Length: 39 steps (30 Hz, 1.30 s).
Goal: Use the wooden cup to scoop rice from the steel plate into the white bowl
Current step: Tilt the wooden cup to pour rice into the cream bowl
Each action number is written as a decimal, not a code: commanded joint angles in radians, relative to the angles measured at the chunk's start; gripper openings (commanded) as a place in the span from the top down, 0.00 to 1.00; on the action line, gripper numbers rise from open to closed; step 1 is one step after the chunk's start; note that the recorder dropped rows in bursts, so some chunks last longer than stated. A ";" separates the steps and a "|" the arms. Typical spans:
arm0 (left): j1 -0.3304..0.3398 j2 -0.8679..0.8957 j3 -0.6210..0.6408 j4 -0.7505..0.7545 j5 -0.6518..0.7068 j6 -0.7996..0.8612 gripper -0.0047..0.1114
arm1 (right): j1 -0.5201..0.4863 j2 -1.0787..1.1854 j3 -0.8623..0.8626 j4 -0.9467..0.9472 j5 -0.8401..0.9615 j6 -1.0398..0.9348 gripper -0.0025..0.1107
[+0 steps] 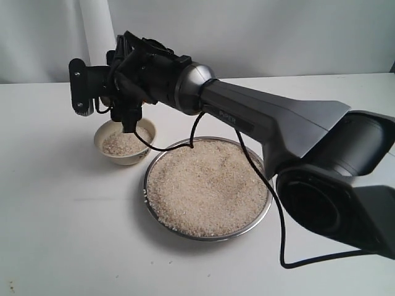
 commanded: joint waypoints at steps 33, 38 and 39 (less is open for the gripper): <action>-0.001 0.008 0.001 -0.004 -0.006 -0.002 0.96 | 0.028 -0.006 -0.013 -0.257 0.106 0.001 0.98; -0.001 0.008 0.001 -0.004 -0.006 -0.002 0.96 | 0.035 -0.006 -0.013 -0.280 0.104 -0.049 0.98; -0.001 0.008 0.001 -0.004 -0.006 -0.002 0.96 | 0.038 -0.006 -0.013 -0.288 0.104 -0.073 0.98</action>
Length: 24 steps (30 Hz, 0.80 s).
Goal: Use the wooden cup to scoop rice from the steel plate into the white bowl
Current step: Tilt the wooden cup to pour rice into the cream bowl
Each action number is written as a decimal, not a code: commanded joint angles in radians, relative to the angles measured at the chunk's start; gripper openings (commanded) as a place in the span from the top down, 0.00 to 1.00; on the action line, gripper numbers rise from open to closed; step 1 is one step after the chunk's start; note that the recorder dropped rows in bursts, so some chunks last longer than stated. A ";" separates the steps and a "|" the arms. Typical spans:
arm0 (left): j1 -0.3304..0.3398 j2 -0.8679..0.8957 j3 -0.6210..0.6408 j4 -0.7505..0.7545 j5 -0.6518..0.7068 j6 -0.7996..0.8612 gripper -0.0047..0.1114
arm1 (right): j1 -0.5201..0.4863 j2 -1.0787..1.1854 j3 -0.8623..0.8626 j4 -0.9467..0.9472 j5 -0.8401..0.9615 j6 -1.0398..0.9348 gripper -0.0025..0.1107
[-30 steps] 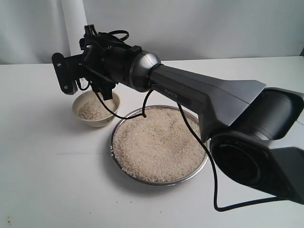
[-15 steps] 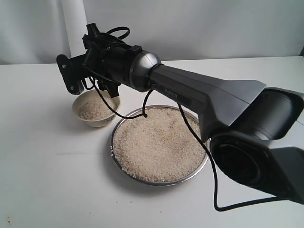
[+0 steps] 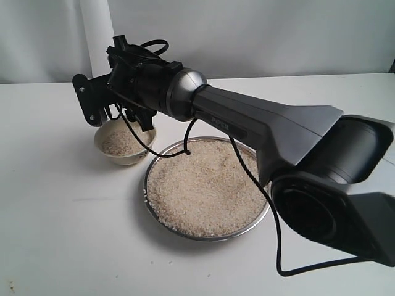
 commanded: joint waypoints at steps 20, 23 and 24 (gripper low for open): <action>-0.001 0.008 0.001 -0.004 -0.006 -0.002 0.96 | 0.022 -0.011 -0.012 -0.077 0.041 -0.310 0.98; -0.001 0.008 0.001 -0.004 -0.006 -0.002 0.96 | 0.022 -0.011 -0.012 -0.077 0.041 -0.310 0.98; -0.001 0.008 0.001 -0.004 -0.006 -0.002 0.96 | 0.022 -0.011 -0.012 -0.077 0.041 -0.310 0.98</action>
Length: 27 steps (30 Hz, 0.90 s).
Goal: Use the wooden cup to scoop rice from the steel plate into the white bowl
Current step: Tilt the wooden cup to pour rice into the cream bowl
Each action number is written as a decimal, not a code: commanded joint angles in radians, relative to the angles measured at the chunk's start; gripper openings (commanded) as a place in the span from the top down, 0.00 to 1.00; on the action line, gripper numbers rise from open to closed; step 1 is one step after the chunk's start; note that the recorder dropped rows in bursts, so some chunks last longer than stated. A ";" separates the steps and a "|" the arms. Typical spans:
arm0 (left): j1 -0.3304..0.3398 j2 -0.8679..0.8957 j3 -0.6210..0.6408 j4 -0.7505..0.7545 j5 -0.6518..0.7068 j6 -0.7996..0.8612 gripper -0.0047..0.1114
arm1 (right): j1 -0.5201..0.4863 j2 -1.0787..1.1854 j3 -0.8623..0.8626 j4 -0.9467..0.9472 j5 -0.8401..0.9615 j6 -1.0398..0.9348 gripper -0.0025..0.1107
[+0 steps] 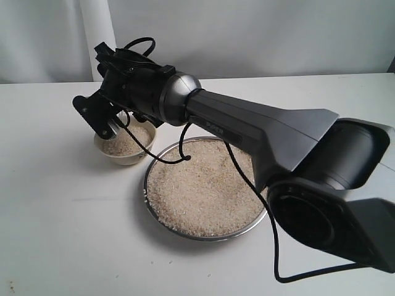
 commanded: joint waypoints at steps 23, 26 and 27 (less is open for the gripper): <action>-0.001 0.008 0.001 -0.004 -0.006 -0.002 0.96 | 0.021 0.025 -0.012 -0.094 -0.002 -0.161 0.98; -0.001 0.008 0.001 -0.004 -0.006 -0.002 0.96 | 0.025 0.025 -0.012 -0.097 -0.002 -0.201 0.98; -0.001 0.008 0.001 -0.004 -0.006 -0.002 0.96 | 0.025 0.025 -0.012 -0.097 -0.002 -0.215 0.98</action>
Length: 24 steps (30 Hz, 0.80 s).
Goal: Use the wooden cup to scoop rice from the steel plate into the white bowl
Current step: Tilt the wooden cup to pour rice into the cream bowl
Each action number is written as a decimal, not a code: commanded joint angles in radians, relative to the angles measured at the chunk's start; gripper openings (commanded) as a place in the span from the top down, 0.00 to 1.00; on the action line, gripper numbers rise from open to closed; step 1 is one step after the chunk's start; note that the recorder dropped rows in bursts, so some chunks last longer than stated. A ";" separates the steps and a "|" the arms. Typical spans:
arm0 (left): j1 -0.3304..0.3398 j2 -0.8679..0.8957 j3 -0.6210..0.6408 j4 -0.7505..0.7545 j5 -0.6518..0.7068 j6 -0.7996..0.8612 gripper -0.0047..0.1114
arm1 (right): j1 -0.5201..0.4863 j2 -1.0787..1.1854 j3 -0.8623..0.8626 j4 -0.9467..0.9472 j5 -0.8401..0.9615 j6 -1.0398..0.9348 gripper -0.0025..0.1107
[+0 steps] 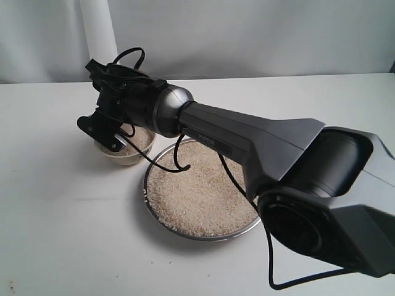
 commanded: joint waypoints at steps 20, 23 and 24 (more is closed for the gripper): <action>-0.001 0.008 0.001 -0.004 -0.006 -0.002 0.96 | 0.005 -0.013 -0.006 -0.058 -0.036 -0.201 0.98; -0.001 0.008 0.001 -0.004 -0.006 -0.002 0.96 | 0.007 -0.013 -0.006 -0.067 -0.036 -0.221 0.98; -0.001 0.008 0.001 -0.004 -0.006 -0.002 0.96 | 0.007 -0.013 -0.006 -0.070 -0.038 -0.223 0.98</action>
